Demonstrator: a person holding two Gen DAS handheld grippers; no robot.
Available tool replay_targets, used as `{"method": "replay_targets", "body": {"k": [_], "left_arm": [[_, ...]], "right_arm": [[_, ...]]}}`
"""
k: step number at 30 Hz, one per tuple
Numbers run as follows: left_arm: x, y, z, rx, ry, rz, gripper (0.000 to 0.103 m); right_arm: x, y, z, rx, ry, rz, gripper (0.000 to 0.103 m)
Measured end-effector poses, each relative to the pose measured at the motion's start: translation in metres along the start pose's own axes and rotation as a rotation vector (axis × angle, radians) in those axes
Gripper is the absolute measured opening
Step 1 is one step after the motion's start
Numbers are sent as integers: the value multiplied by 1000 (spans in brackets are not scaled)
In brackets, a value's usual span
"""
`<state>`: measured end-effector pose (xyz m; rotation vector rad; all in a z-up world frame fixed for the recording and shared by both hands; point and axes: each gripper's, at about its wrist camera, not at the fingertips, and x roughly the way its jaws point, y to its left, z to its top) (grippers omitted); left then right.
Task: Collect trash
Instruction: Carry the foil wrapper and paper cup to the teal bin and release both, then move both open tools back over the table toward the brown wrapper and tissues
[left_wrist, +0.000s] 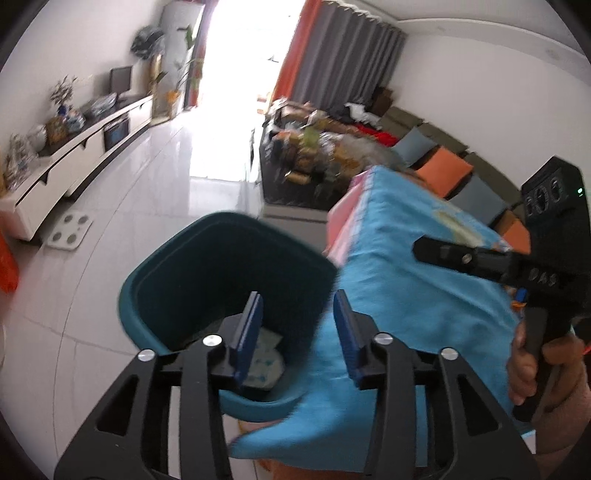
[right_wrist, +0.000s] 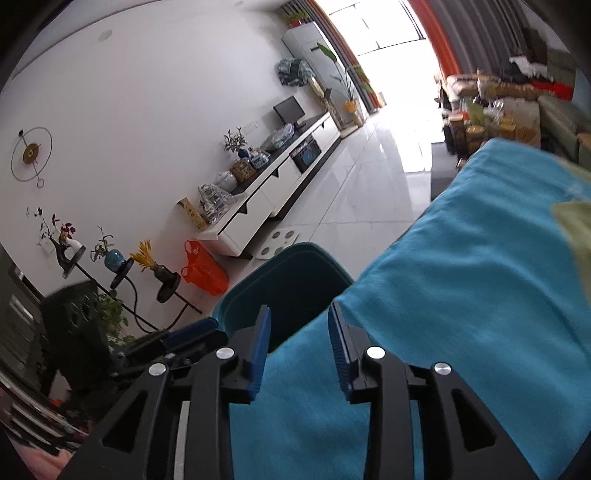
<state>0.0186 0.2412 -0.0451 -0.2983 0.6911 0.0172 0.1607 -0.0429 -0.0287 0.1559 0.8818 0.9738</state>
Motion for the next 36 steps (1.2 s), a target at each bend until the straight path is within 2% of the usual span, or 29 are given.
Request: {"method": "replay_targets", "body": {"k": [6, 16, 24, 36], "left_arm": [[-6, -45, 0, 82, -18, -91, 49], [16, -123, -7, 182, 36, -236, 50], [38, -173, -15, 248, 98, -307, 50], [72, -230, -15, 302, 174, -383, 50]], "right_arm": [[-53, -12, -11, -24, -82, -58, 36], [-134, -43, -39, 18, -187, -153, 39], [-193, -75, -67, 74, -252, -259, 39], [-247, -129, -96, 194, -311, -384, 40]]}}
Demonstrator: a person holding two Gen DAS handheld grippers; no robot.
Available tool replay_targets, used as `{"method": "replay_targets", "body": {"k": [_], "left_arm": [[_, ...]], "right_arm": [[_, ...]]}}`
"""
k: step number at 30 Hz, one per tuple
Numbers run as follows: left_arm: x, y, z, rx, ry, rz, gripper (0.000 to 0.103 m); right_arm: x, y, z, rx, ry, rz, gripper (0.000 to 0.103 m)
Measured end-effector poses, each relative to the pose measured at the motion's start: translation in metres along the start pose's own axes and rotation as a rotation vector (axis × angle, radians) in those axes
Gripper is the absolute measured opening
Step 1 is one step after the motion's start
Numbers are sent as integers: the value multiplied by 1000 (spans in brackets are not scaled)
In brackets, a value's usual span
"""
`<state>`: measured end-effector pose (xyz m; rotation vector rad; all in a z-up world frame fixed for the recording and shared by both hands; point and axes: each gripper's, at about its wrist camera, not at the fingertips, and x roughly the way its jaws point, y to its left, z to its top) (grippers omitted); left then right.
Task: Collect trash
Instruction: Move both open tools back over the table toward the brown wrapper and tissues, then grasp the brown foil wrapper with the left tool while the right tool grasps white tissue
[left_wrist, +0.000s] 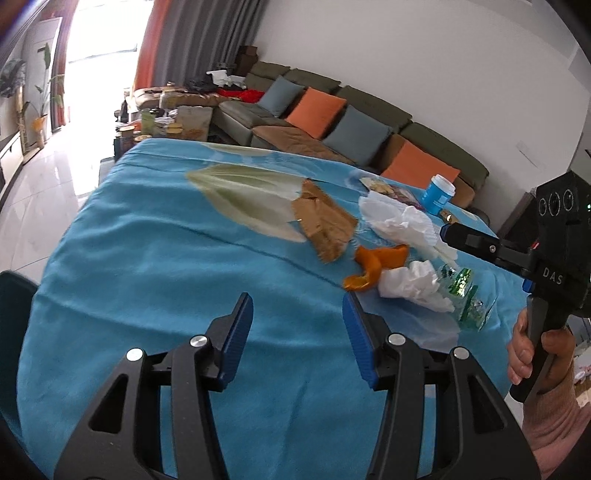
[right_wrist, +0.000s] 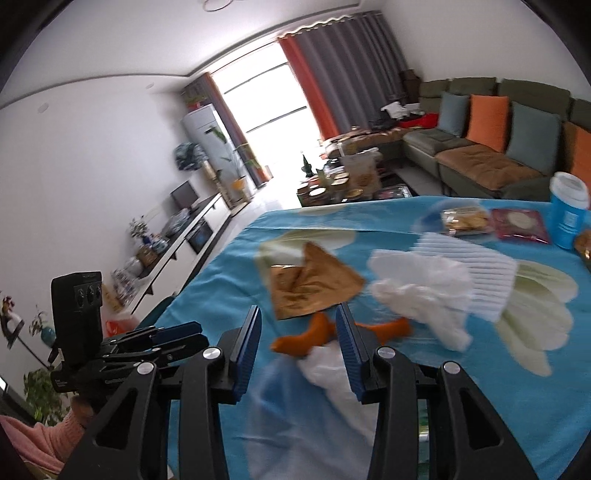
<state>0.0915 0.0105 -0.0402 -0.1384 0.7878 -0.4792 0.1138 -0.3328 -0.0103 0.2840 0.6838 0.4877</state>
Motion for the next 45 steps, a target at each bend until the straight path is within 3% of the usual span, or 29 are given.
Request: {"method": "replay_targets", "body": {"k": [15, 27, 33, 36, 39, 40, 42, 45], "left_arm": [[44, -3, 30, -62, 62, -23, 57], [74, 1, 45, -87, 116, -18, 57], [87, 2, 50, -94, 151, -24, 51], [92, 2, 49, -98, 160, -28, 42], [95, 2, 49, -99, 170, -48, 23], [97, 2, 49, -102, 177, -56, 21], [97, 2, 47, -97, 176, -60, 20], [96, 0, 47, -92, 173, -62, 18]], "right_arm": [[8, -52, 10, 60, 16, -131, 50], [31, -69, 14, 90, 73, -177, 54], [44, -69, 18, 79, 105, -196, 54], [52, -70, 20, 74, 133, -211, 54], [58, -69, 19, 62, 156, -222, 49], [60, -70, 20, 61, 161, -222, 46], [61, -71, 19, 63, 170, -214, 29], [61, -71, 17, 57, 172, -207, 17]]}}
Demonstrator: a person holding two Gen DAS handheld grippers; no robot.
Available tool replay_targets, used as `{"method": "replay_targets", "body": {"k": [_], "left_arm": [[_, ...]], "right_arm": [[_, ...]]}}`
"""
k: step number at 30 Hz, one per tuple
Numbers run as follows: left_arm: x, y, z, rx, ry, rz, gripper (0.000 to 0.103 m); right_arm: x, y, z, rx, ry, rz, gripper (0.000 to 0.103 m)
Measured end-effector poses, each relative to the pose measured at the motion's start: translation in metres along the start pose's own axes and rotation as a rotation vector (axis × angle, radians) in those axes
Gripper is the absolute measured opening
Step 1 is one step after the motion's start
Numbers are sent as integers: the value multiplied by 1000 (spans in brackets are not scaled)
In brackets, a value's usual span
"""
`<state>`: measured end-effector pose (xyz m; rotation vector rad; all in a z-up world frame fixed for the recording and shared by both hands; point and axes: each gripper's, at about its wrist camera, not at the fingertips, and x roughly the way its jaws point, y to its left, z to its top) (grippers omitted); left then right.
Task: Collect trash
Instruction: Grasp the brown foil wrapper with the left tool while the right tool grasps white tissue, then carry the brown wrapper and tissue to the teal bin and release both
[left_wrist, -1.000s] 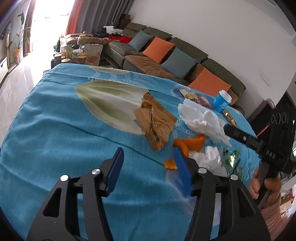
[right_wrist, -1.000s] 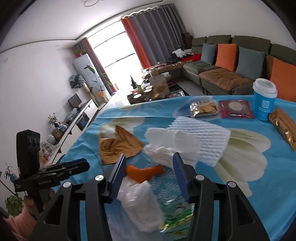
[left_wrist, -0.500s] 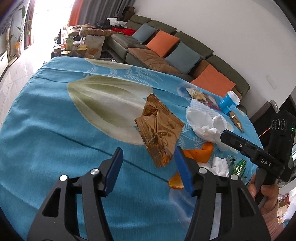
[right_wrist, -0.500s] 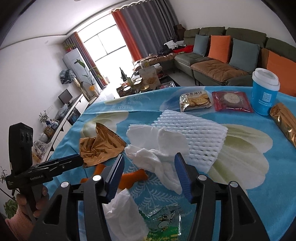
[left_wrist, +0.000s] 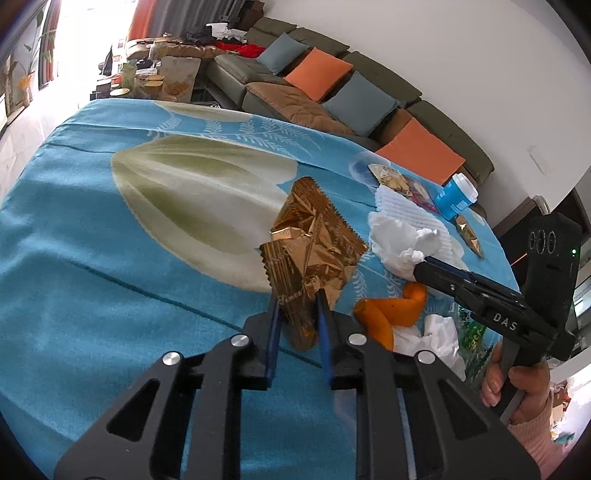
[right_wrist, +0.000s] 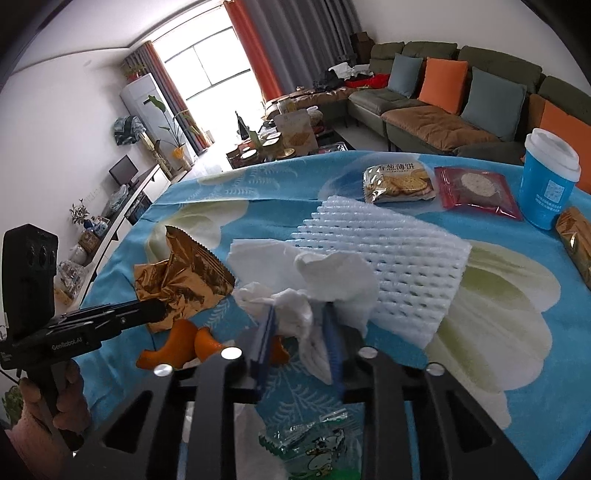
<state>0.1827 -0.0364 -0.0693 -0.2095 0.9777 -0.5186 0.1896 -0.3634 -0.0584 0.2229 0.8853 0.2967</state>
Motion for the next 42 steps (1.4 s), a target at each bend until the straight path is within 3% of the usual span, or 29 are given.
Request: {"method": "replay_targets", "body": {"k": [4, 20, 23, 25, 26, 30, 31, 34, 36, 42], "left_arm": [[-5, -3, -3, 9, -14, 2, 18], [-67, 12, -28, 15, -129, 30, 17], [-76, 16, -33, 17, -142, 36, 17], [-80, 18, -37, 14, -146, 39, 17], [-83, 19, -39, 15, -150, 44, 17], [-88, 24, -46, 1, -154, 41, 17], [-89, 25, -47, -2, -155, 41, 17], [-92, 28, -52, -10, -156, 41, 17], [-94, 29, -54, -9, -158, 46, 17], [-105, 31, -62, -7, -167, 55, 17]], "right_arm": [[-5, 0, 0, 4, -20, 14, 5], [-42, 10, 4, 6, -121, 83, 2], [-42, 5, 9, 33, -127, 55, 7], [-38, -2, 10, 66, -121, 24, 31], [-37, -8, 10, 91, -119, 16, 51], [-24, -20, 10, 130, -79, -1, 52], [-20, -21, 11, 135, -64, 1, 52], [-10, -19, 12, 126, -32, -6, 36], [-6, -17, 11, 117, -16, 7, 6], [-13, -11, 8, 90, -45, 47, 2]]}}
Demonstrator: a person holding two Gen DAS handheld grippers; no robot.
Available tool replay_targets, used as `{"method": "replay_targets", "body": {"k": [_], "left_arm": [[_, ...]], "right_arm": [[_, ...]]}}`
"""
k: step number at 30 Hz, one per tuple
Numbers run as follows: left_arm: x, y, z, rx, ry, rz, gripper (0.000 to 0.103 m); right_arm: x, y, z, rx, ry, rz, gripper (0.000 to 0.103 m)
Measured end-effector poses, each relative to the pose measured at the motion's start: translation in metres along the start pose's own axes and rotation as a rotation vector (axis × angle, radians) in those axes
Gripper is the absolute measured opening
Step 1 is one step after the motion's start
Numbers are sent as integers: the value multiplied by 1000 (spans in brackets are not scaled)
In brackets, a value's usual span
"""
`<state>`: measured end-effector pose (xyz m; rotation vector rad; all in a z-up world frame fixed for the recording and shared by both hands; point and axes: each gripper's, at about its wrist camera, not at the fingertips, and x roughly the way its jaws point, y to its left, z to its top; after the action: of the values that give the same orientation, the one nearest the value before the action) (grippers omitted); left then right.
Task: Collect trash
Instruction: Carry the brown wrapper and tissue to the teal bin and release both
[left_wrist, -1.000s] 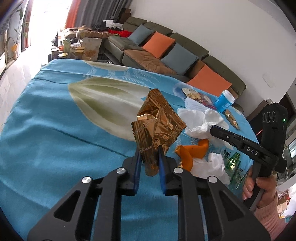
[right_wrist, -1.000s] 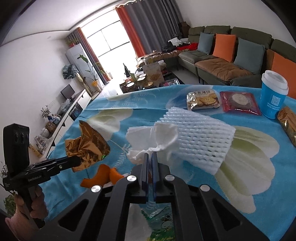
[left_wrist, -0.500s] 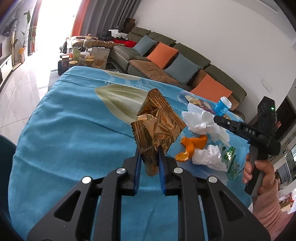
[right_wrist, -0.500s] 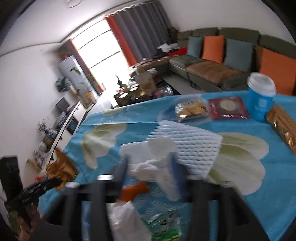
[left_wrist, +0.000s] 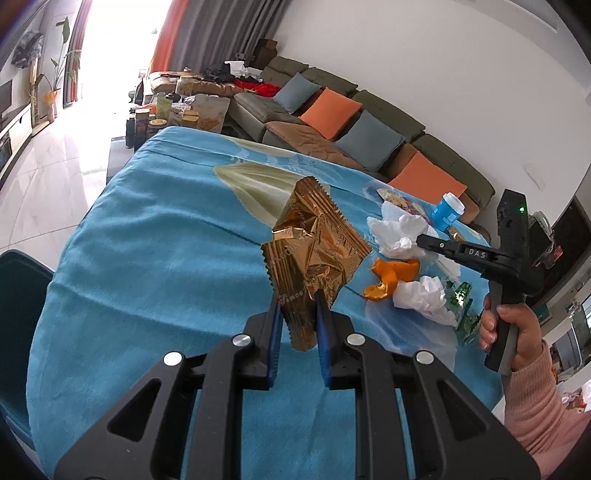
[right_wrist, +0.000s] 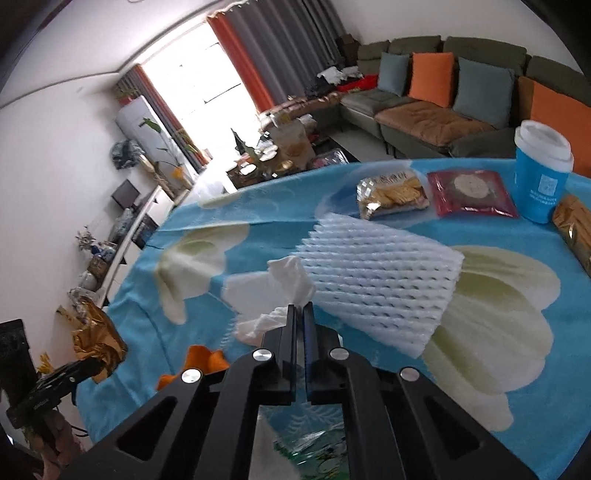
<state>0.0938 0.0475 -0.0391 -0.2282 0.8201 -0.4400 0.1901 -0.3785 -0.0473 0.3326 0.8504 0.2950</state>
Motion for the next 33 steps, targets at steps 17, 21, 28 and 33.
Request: {"method": "replay_targets", "body": {"k": [17, 21, 28, 33], "left_arm": [[-50, 12, -16, 1, -74, 34, 17], [-65, 19, -23, -7, -95, 61, 17], [-95, 35, -34, -31, -131, 120, 17], [-113, 56, -42, -72, -149, 161, 17]], "right_arm": [[-49, 71, -2, -89, -119, 249, 2], [-46, 95, -8, -112, -99, 331, 2], [-24, 136, -19, -153, -46, 420, 2], [-9, 158, -25, -173, -8, 465, 2]]}}
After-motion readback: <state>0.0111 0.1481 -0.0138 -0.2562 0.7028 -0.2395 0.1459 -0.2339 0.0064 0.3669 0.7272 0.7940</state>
